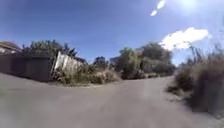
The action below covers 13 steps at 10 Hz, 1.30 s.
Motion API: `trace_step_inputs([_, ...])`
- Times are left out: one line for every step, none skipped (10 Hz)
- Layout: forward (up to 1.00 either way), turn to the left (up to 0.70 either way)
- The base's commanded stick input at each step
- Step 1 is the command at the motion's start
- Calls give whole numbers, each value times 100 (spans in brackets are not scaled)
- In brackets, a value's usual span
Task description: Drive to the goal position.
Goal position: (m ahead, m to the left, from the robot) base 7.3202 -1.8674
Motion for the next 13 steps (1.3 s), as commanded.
trace_step_inputs([100,-32])
trace_step_inputs([100,-27])
trace_step_inputs([100,-20])
trace_step_inputs([100,-11])
trace_step_inputs([100,-2])
trace_step_inputs([100,-40])
trace_step_inputs([100,-40])
trace_step_inputs([100,-40])
trace_step_inputs([100,0])
trace_step_inputs([100,0])
trace_step_inputs([100,-38])
trace_step_inputs([100,-39])
trace_step_inputs([100,-40])
